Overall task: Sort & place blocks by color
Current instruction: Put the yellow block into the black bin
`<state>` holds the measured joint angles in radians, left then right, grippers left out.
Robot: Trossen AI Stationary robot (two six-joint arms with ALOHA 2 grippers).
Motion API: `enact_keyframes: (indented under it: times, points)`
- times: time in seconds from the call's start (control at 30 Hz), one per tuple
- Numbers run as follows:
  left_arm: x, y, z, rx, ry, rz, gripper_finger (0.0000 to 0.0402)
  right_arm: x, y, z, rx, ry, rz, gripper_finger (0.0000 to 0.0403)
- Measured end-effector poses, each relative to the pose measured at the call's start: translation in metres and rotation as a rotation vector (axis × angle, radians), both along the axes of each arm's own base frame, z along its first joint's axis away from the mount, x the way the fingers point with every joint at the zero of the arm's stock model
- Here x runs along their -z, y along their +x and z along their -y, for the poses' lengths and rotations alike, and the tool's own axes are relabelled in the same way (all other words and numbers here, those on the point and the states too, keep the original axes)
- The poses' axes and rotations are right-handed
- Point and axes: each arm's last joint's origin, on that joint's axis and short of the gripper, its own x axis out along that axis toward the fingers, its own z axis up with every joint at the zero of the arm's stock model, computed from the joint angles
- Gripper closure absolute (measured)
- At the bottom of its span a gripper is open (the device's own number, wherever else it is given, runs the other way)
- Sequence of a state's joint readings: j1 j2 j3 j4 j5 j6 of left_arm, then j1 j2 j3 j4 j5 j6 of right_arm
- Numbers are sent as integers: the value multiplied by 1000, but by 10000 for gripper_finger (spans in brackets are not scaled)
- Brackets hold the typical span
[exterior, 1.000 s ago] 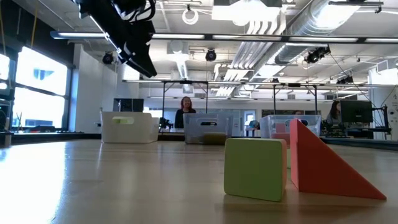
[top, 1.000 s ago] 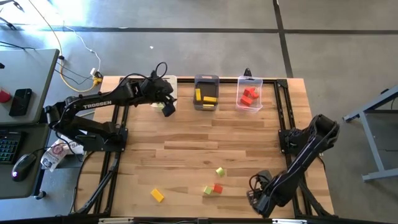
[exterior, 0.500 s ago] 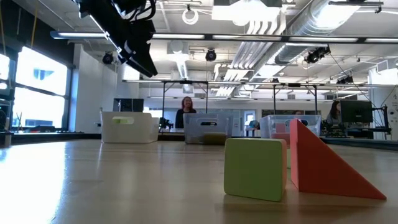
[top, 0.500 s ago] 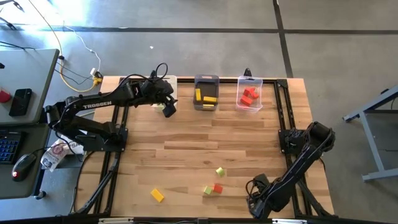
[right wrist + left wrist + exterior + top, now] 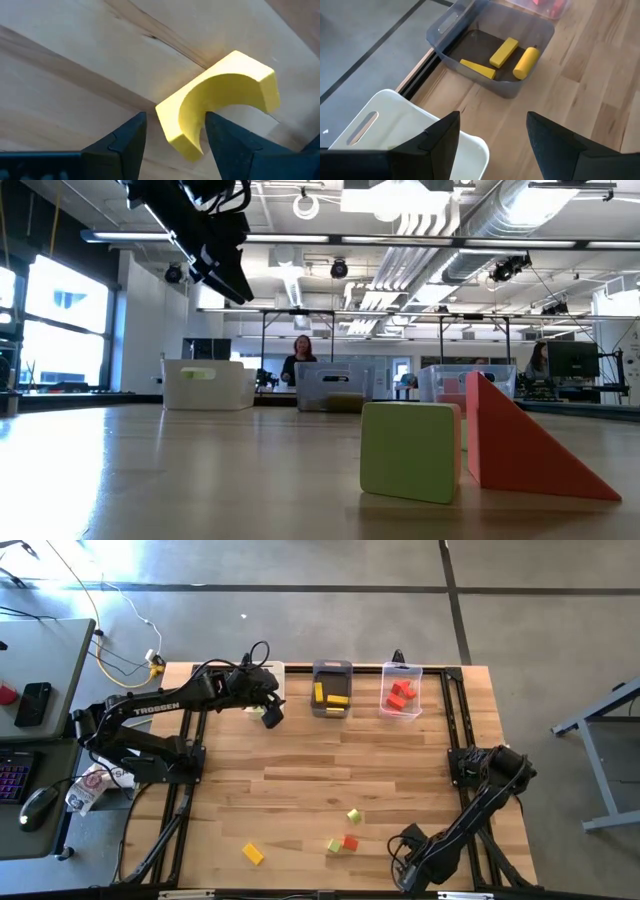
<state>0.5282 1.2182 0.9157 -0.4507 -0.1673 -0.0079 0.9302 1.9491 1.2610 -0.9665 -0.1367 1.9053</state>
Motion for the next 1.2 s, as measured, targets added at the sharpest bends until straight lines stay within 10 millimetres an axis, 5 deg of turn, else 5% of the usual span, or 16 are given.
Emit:
enact_keyframes:
  times: [0.53, 1.2]
  points:
    - [0, 0, 0, -5, -4, 4, 188, -2, 0, 0, 6, -3, -2, 381]
    - [0, 0, 0, 2, -10, 7, 188, -24, 20, 17, 55, -68, 270, 392]
